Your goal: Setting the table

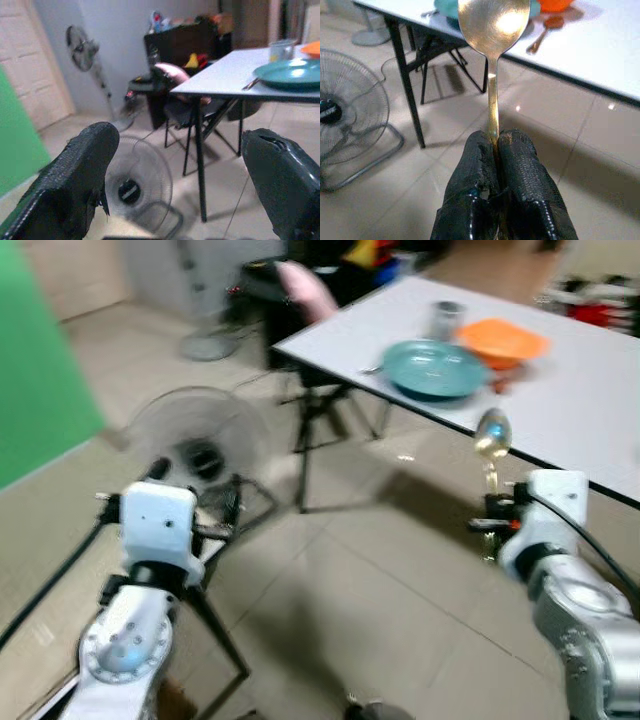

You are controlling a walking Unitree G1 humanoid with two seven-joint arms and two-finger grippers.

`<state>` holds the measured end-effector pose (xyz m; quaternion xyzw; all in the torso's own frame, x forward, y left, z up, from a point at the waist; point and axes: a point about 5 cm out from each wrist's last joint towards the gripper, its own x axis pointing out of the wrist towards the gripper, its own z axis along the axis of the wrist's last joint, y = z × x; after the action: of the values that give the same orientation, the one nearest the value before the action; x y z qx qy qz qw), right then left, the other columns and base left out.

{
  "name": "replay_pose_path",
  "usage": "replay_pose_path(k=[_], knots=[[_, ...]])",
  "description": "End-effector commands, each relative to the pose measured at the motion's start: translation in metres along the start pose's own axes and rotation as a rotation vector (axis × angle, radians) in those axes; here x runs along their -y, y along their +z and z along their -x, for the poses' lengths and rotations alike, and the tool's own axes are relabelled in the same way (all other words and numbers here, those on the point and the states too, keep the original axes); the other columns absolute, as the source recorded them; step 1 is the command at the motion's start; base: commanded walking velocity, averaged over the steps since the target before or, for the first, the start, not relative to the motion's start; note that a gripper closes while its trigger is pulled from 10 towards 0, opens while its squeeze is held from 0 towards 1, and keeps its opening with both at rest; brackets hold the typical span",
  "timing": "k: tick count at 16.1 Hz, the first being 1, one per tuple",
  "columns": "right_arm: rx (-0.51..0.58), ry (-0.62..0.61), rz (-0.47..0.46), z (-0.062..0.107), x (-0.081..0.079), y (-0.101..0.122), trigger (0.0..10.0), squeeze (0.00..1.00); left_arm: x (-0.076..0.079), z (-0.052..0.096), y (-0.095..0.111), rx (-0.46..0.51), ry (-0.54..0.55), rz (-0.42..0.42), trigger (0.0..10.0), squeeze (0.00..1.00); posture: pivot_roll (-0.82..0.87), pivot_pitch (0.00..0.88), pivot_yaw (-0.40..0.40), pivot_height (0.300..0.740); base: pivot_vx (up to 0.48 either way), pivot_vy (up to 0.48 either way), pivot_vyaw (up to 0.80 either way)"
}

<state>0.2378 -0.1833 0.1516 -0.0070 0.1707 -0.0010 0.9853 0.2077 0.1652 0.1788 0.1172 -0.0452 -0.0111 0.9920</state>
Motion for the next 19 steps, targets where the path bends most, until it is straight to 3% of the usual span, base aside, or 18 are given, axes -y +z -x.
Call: replay_pose_path(k=[1,9,13,18,19], knots=[[-0.003,0.010,0.005,0.001,-0.001,0.001,10.0,0.00,-0.001,-0.004,-0.001,0.006,0.009,-0.001,10.0,0.00,-0.03,0.068,0.001,0.740,0.000,0.000,-0.80],[-0.036,0.016,-0.011,0.005,-0.005,-0.002,10.0,0.00,-0.017,-0.036,0.004,0.084,0.052,0.000,10.0,0.00,-0.04,0.080,-0.009,0.740,0.000,0.000,-0.80],[0.007,0.017,-0.045,0.005,-0.004,0.002,10.0,0.00,-0.020,-0.037,0.002,0.081,0.056,0.034,10.0,0.00,-0.04,0.078,-0.007,0.740,0.000,0.000,-0.80],[0.163,0.039,0.034,-0.005,-0.003,0.018,10.0,0.00,-0.006,-0.025,-0.002,0.078,-0.016,0.064,10.0,0.00,-0.03,0.074,0.000,0.740,0.000,0.000,-0.80],[0.165,0.042,0.002,-0.009,-0.004,0.024,10.0,0.00,-0.002,-0.023,-0.002,0.081,-0.037,0.065,10.0,0.00,-0.03,0.072,-0.001,0.740,0.000,0.000,-0.80]])
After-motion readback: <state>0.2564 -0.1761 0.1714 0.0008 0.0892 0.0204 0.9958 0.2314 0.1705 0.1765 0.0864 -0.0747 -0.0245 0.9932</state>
